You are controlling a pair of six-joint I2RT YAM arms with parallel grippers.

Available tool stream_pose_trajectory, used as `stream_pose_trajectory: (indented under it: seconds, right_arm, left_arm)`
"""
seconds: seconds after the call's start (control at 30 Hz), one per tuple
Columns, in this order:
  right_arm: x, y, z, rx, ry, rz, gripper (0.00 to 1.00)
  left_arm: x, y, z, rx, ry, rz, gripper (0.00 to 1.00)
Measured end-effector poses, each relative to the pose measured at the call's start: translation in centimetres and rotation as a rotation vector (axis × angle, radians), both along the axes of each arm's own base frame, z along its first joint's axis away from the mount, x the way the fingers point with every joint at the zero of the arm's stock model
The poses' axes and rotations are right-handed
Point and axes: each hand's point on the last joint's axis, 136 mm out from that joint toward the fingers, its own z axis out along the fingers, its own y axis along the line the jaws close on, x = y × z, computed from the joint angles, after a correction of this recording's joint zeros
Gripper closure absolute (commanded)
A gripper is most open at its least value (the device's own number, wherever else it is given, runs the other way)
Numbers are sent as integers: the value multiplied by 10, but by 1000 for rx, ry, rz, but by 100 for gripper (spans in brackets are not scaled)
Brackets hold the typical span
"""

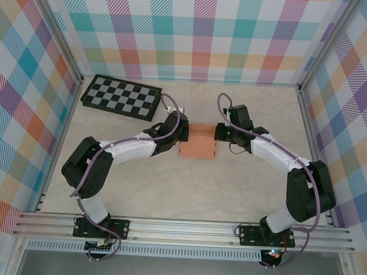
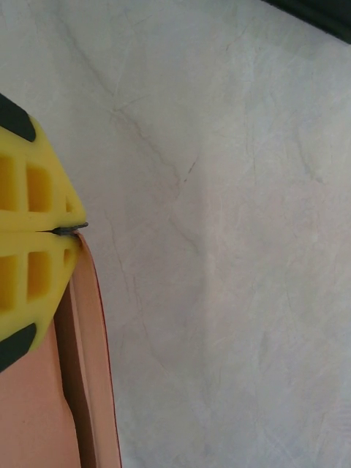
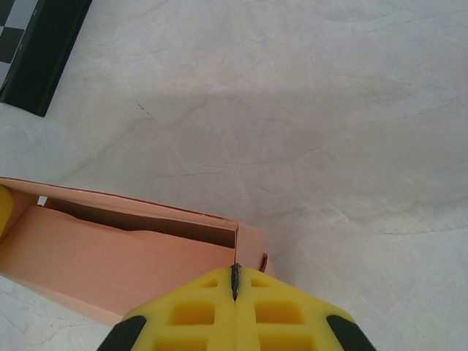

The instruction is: Fold the paper box

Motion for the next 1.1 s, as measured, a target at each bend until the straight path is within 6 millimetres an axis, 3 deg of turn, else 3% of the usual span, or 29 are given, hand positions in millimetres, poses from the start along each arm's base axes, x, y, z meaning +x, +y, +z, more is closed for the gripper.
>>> stream_pose_trajectory:
  seconds: [0.17, 0.57, 0.7, 0.9, 1.1]
  right_arm:
    - [-3, 2, -4, 13, 9, 2, 100]
    - [-12, -1, -9, 45, 73, -55, 58]
    - [-15, -9, 12, 28, 17, -15, 48]
    - [-16, -16, 55, -18, -157, 220, 37]
    - [-28, -3, 60, -184, -341, 634, 14]
  left_arm:
    - [-2, 1, -6, -22, -21, 3, 100]
    - [4, -1, 3, -36, -130, -16, 100]
    - [6, -2, 7, -16, -157, -24, 100]
    - [9, -2, 7, 11, -180, -34, 100]
    - [12, -4, 5, 26, -195, -47, 100]
